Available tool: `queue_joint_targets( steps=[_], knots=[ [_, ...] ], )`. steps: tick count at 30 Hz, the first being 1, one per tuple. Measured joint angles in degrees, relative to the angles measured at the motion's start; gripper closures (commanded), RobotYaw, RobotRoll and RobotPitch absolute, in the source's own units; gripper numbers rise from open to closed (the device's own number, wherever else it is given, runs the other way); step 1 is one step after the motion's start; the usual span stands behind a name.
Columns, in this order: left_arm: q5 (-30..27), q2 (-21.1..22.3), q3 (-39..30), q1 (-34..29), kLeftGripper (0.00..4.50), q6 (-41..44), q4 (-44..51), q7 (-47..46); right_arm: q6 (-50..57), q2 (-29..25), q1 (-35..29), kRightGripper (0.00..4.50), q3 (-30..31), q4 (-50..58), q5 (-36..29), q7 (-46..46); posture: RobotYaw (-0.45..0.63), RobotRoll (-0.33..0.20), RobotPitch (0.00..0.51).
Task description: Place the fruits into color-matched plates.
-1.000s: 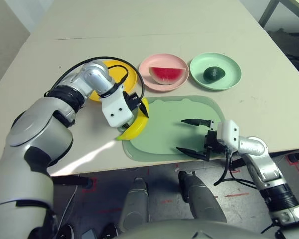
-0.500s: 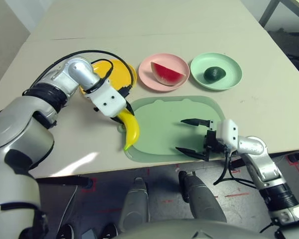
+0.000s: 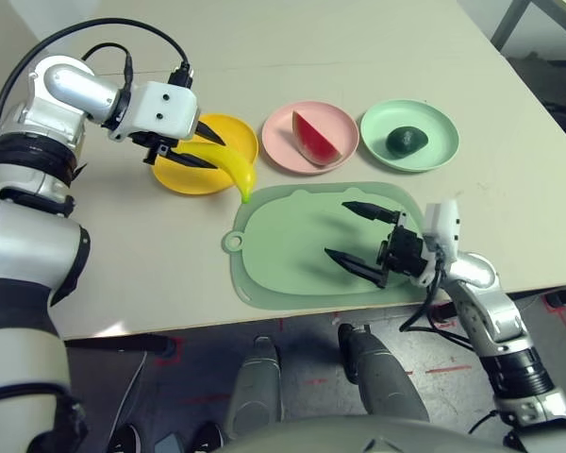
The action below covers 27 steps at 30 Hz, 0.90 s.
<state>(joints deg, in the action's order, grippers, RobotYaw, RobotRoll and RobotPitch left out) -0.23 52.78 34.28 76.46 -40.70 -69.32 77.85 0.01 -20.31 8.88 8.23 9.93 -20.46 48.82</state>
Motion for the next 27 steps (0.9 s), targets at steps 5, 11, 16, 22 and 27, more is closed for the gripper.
queue_joint_targets(
  steps=[5, 11, 16, 22, 27],
  knots=[
    [8.12, 0.37, -3.26, -2.18, 2.83, 2.83, -2.63, -10.54, 2.07, -0.07, -2.04, 0.0, -0.12, 4.69, 4.63, -7.5, -0.11, 0.0, 0.226],
    [14.16, -1.37, -6.66, -3.46, 2.83, 4.0, -3.76, -21.38, 4.13, -0.07, -5.14, 0.0, 0.2, 8.55, 7.32, -11.69, -0.14, 0.0, 0.224],
    [17.35, -2.97, -7.84, -4.39, 2.83, 4.85, -4.65, -25.88, 4.16, -0.09, -5.83, 0.0, 1.07, 9.37, 7.83, -11.8, -0.14, 0.0, 0.223],
    [20.04, -5.52, -8.94, -6.2, 2.83, 5.68, -4.94, -28.76, 4.16, 0.41, -5.34, 0.0, 1.64, 9.36, 7.84, -12.53, -0.15, 0.0, 0.224],
    [21.19, -6.13, -9.84, -7.12, 2.1, 6.27, -5.06, -29.51, 4.34, 1.22, -4.27, 0.0, 1.66, 8.52, 7.54, -12.77, -0.15, 0.0, 0.224]
  ],
)
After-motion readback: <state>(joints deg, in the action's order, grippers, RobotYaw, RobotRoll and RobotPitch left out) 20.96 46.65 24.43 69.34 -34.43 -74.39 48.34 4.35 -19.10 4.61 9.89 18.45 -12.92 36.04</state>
